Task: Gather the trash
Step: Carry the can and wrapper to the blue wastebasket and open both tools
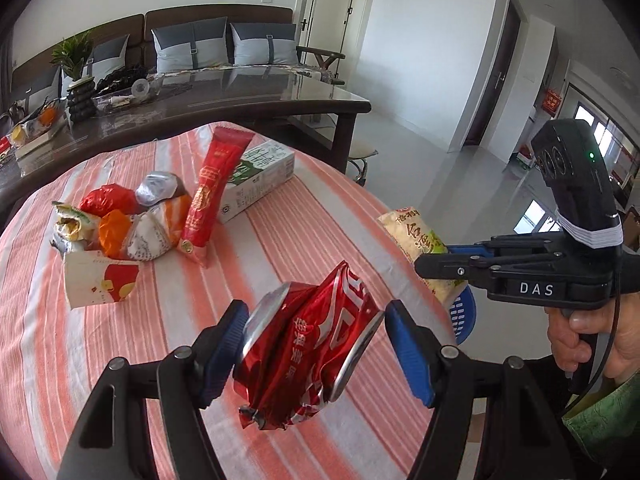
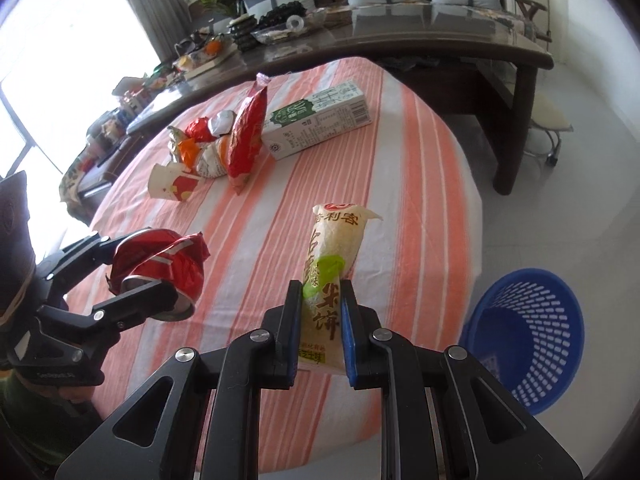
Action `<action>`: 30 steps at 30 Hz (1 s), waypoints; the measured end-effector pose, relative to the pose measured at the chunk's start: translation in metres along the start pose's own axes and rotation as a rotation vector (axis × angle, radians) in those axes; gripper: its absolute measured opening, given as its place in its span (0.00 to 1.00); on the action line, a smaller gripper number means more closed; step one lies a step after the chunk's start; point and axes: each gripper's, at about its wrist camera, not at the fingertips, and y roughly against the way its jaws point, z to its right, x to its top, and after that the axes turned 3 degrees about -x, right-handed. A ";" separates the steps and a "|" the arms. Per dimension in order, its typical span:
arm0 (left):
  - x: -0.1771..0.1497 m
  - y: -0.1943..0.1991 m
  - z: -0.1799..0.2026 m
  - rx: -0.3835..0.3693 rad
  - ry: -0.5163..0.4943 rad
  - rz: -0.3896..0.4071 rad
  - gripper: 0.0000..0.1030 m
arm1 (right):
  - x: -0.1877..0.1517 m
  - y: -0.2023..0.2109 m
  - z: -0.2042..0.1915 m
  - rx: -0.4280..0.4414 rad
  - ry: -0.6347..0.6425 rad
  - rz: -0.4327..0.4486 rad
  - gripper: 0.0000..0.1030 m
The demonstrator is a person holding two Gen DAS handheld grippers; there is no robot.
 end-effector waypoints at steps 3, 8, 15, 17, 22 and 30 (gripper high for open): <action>0.016 -0.014 0.027 -0.035 -0.037 0.003 0.70 | 0.005 0.017 0.027 -0.037 -0.030 0.029 0.16; 0.039 -0.051 0.076 -0.106 -0.077 -0.018 0.70 | 0.003 0.046 0.086 -0.133 -0.091 0.043 0.16; 0.059 -0.118 0.138 -0.168 -0.106 -0.076 0.70 | -0.018 0.056 0.174 -0.230 -0.201 0.007 0.16; 0.063 -0.139 0.150 -0.175 -0.100 -0.099 0.70 | -0.026 0.054 0.195 -0.243 -0.239 0.000 0.16; 0.067 -0.184 0.170 -0.193 -0.092 -0.144 0.70 | -0.042 0.045 0.236 -0.259 -0.293 -0.023 0.16; 0.057 -0.236 0.184 -0.206 -0.103 -0.210 0.70 | -0.047 0.037 0.271 -0.224 -0.350 -0.040 0.16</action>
